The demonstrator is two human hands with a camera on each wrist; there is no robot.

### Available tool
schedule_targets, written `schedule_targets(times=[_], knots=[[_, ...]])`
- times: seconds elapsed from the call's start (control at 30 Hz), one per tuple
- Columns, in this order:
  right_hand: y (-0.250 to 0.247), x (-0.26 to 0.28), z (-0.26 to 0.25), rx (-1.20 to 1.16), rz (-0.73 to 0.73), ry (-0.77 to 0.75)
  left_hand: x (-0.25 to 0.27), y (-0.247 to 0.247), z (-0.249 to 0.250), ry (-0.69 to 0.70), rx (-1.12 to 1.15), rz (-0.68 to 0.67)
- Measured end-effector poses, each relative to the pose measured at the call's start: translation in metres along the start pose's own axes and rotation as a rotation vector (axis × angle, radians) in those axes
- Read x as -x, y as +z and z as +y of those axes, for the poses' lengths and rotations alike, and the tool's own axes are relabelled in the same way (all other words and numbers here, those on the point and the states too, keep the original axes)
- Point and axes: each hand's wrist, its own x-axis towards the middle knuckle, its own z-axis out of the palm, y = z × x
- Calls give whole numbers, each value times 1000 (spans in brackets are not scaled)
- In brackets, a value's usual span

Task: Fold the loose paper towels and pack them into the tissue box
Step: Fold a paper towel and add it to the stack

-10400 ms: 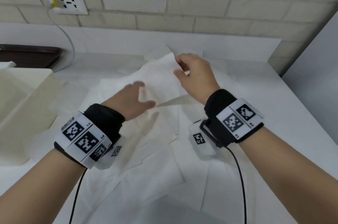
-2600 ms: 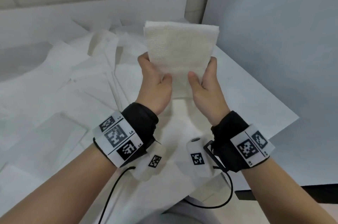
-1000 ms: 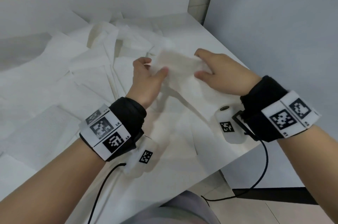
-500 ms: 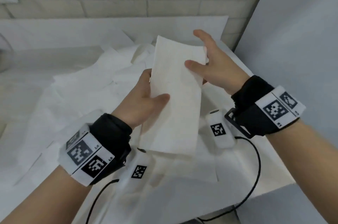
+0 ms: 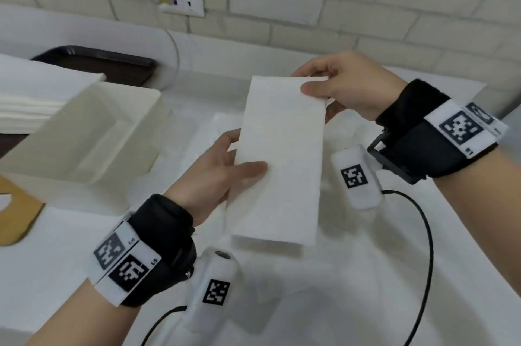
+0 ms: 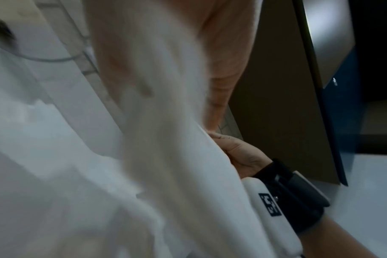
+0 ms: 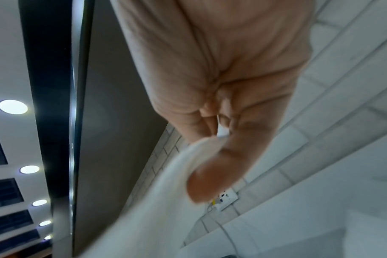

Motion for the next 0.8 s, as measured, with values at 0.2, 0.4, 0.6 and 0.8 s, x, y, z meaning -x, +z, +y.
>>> schedule_targets(times=[0.2, 0.4, 0.6, 0.8], knots=[[43, -53, -35, 2, -52, -103, 41, -57, 23, 44, -136, 170], [100, -102, -82, 63, 3, -359, 76, -131, 59, 331, -512, 615], [180, -153, -103, 557, -72, -516, 75, -176, 51, 96, -942, 805], [219, -163, -94, 790, -303, -305, 55, -192, 41, -280, -1229, 688]])
